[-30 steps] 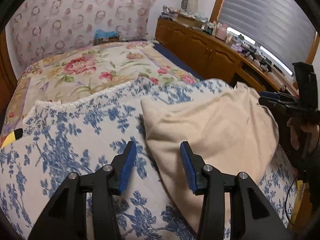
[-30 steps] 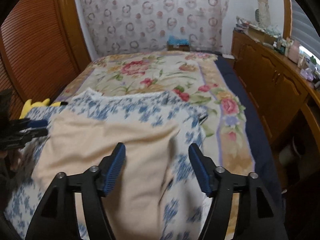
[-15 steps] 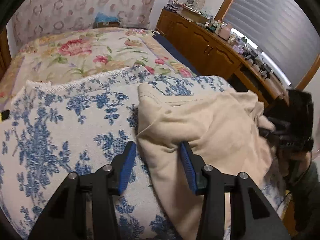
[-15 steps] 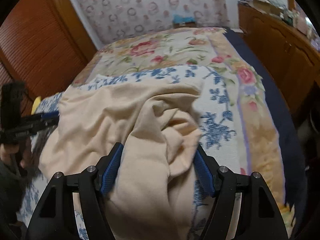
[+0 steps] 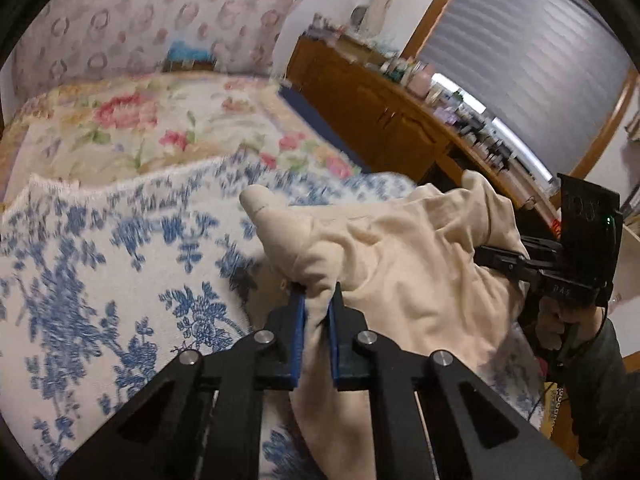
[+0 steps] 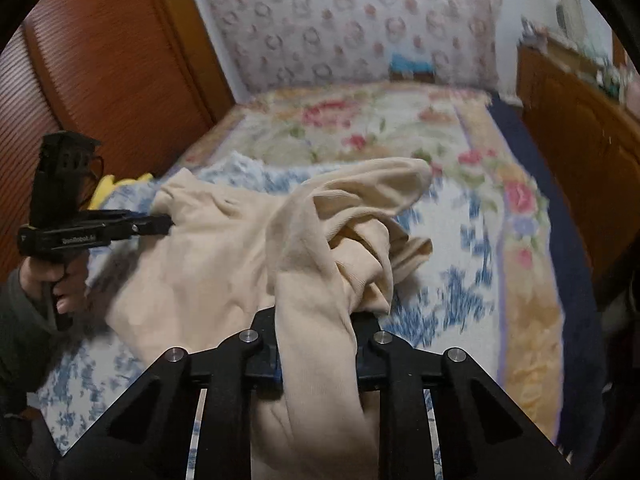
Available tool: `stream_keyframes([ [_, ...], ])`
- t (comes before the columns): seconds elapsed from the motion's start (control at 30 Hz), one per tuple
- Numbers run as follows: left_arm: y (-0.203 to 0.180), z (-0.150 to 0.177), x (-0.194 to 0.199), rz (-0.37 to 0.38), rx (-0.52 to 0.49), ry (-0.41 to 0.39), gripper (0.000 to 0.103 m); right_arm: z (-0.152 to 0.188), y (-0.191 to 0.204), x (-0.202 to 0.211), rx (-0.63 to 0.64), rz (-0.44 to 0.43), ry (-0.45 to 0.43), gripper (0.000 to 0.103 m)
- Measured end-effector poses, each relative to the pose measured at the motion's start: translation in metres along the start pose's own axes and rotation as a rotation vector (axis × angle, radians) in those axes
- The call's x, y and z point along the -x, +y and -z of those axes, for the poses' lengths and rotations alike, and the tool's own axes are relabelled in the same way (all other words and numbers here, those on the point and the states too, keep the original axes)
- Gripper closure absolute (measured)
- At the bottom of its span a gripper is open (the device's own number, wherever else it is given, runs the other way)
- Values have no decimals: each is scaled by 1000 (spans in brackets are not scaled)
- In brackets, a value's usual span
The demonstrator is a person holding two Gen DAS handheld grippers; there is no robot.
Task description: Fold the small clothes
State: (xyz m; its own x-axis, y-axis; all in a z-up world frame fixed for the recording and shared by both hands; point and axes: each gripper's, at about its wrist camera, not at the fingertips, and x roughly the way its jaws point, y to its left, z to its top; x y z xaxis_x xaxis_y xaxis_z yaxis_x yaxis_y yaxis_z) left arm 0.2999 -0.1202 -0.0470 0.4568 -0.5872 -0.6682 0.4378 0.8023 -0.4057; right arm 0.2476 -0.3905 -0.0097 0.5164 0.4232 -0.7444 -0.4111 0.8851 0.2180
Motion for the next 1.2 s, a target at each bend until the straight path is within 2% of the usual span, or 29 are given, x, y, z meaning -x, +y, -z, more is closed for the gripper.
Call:
stream_keyframes([
  [0.13,-7,-2,42,-2,-8,-102,97,-23,29,23,79,-3,-77,84],
  [0.27,4,3,96,-50,1,-213,97,-55,67,28,190,-32,-115,84],
  [0.43,42,27,171,-200,38,-326,97,-96,127,-1,349,-118,-112,84],
  [0.57,80,64,216,-358,100,-381,97,-128,194,-52,484,-206,-69,85],
  [0.63,102,86,233,-422,156,-402,97,-142,232,-83,539,-234,-18,85],
  [0.8,146,139,254,-533,280,-427,97,-162,331,-150,718,-290,52,85],
  [0.9,164,164,257,-557,349,-422,97,-167,376,-185,800,-308,99,85],
  [1.07,181,184,250,-571,408,-393,97,-171,408,-226,853,-330,137,85],
  [1.2,179,186,251,-598,399,-378,96,-175,420,-248,836,-355,128,81],
])
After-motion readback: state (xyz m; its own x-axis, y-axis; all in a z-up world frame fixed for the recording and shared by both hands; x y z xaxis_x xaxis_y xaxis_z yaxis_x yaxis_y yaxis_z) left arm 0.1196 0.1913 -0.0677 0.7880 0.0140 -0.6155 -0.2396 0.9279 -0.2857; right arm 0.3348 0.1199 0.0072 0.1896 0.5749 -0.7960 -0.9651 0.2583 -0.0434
